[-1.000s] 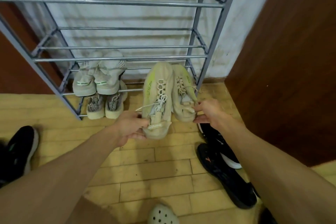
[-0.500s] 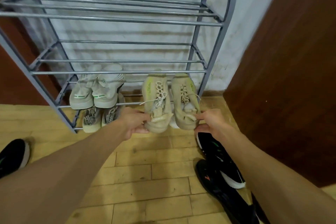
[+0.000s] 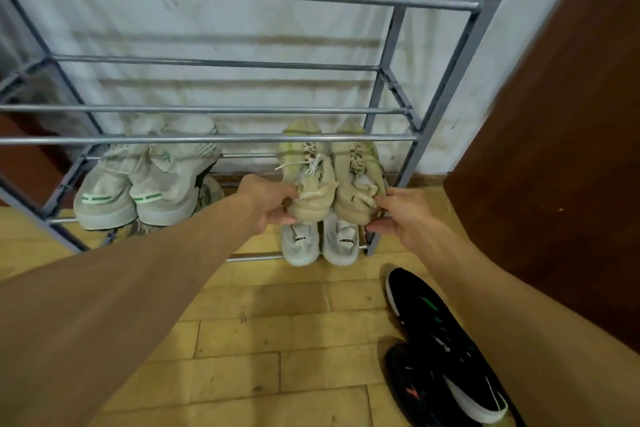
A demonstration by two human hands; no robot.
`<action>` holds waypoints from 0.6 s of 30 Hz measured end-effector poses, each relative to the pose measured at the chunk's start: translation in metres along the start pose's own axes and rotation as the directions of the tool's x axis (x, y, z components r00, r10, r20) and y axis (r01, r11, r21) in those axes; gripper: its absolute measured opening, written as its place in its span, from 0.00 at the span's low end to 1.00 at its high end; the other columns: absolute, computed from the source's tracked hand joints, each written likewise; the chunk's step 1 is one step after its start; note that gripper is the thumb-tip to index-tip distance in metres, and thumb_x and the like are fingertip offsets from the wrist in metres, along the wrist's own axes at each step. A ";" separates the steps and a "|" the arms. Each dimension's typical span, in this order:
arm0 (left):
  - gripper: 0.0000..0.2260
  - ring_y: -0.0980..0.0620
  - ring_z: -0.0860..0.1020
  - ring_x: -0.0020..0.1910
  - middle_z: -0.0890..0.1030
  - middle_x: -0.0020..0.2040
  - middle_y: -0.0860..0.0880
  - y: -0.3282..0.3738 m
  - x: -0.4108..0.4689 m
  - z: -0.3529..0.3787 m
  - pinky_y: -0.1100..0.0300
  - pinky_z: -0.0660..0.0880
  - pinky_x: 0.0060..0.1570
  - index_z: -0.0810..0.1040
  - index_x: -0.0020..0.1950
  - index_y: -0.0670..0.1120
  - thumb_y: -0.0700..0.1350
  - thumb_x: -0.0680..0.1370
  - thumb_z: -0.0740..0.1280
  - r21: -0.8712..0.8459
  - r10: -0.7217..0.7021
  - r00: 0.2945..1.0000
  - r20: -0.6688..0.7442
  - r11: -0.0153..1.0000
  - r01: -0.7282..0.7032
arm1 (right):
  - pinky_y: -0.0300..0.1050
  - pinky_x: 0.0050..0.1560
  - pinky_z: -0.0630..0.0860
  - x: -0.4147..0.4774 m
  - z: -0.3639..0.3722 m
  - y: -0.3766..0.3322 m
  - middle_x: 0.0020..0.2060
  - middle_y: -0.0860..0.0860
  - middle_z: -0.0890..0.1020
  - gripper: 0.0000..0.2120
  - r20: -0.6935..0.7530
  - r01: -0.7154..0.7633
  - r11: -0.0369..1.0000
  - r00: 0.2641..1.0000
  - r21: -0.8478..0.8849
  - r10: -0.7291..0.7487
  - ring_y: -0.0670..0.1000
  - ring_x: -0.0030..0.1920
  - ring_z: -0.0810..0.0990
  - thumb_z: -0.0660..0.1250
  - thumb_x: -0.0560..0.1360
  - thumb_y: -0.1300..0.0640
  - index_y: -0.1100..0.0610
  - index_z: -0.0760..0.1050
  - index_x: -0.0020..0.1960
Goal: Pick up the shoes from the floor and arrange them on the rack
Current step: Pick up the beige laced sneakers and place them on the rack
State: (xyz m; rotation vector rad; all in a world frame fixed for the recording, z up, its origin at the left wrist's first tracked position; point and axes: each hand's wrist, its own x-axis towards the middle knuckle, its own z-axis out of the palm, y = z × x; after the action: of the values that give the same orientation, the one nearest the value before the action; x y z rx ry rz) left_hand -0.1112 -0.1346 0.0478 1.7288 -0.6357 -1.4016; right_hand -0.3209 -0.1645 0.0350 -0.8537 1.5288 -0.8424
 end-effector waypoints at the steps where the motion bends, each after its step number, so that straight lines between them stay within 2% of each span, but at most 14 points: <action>1: 0.13 0.42 0.82 0.37 0.80 0.45 0.39 0.001 0.004 0.002 0.52 0.82 0.29 0.76 0.54 0.35 0.35 0.72 0.72 0.019 -0.013 1.000 0.009 1.000 0.013 | 0.45 0.24 0.80 0.005 -0.001 -0.002 0.38 0.54 0.79 0.05 0.006 -0.003 1.000 1.000 0.000 0.003 0.56 0.36 0.82 0.64 0.76 0.67 0.59 0.76 0.46; 4: 0.12 0.43 0.81 0.40 0.80 0.49 0.38 -0.004 0.012 0.005 0.50 0.82 0.38 0.76 0.58 0.34 0.37 0.75 0.69 0.071 -0.020 1.000 0.015 0.997 0.019 | 0.44 0.26 0.80 0.015 -0.001 -0.004 0.38 0.53 0.81 0.09 0.033 -0.001 0.999 0.999 -0.038 0.003 0.54 0.36 0.82 0.65 0.77 0.66 0.56 0.77 0.54; 7: 0.12 0.44 0.80 0.47 0.79 0.54 0.40 -0.011 0.014 0.009 0.55 0.81 0.34 0.76 0.58 0.36 0.40 0.78 0.66 0.036 0.015 1.000 -0.008 0.999 -0.014 | 0.42 0.29 0.79 0.019 0.003 -0.001 0.40 0.51 0.81 0.13 0.060 0.018 0.997 0.998 -0.075 -0.014 0.52 0.38 0.82 0.64 0.78 0.64 0.56 0.77 0.61; 9: 0.06 0.45 0.79 0.49 0.79 0.53 0.42 -0.016 0.013 0.013 0.57 0.80 0.34 0.78 0.51 0.40 0.42 0.78 0.65 0.008 0.032 0.999 -0.031 0.999 -0.032 | 0.42 0.31 0.78 0.018 0.005 0.002 0.41 0.49 0.80 0.15 0.091 0.021 0.997 0.996 -0.077 -0.014 0.52 0.40 0.81 0.62 0.80 0.61 0.56 0.74 0.66; 11: 0.05 0.51 0.77 0.42 0.78 0.46 0.46 -0.021 0.006 0.017 0.60 0.76 0.35 0.77 0.44 0.44 0.40 0.79 0.63 -0.010 0.038 0.998 -0.050 0.999 -0.039 | 0.41 0.31 0.77 0.013 0.004 0.004 0.40 0.47 0.79 0.16 0.103 0.024 0.996 0.995 -0.088 -0.015 0.50 0.39 0.80 0.60 0.81 0.59 0.54 0.72 0.68; 13: 0.06 0.55 0.74 0.38 0.78 0.43 0.49 -0.024 -0.004 0.021 0.60 0.74 0.40 0.79 0.51 0.44 0.41 0.78 0.62 -0.034 0.050 0.997 -0.065 0.998 -0.052 | 0.43 0.34 0.78 0.005 -0.002 0.006 0.44 0.50 0.81 0.16 0.088 0.045 0.988 0.996 -0.146 -0.033 0.51 0.39 0.79 0.59 0.81 0.60 0.54 0.73 0.67; 16: 0.18 0.52 0.74 0.45 0.77 0.55 0.47 -0.031 -0.027 0.026 0.53 0.75 0.55 0.73 0.64 0.42 0.48 0.77 0.63 -0.007 0.032 0.993 -0.115 0.999 -0.033 | 0.49 0.44 0.79 -0.013 -0.027 0.018 0.53 0.55 0.79 0.10 0.057 0.034 0.959 0.998 -0.282 -0.018 0.54 0.47 0.77 0.59 0.80 0.60 0.55 0.75 0.59; 18: 0.21 0.48 0.75 0.50 0.75 0.60 0.46 -0.039 -0.050 0.031 0.51 0.75 0.56 0.71 0.66 0.43 0.51 0.76 0.63 0.004 0.023 0.996 -0.083 1.000 -0.023 | 0.45 0.43 0.78 -0.032 -0.050 0.032 0.57 0.54 0.76 0.11 0.091 0.015 0.914 0.996 -0.406 0.024 0.54 0.50 0.77 0.59 0.80 0.60 0.55 0.76 0.60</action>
State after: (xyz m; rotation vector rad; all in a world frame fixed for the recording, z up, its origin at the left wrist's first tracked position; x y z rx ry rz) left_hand -0.1579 -0.0818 0.0419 1.7671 -0.6108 -1.3069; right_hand -0.3699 -0.1186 0.0276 -1.1739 1.6480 -0.4733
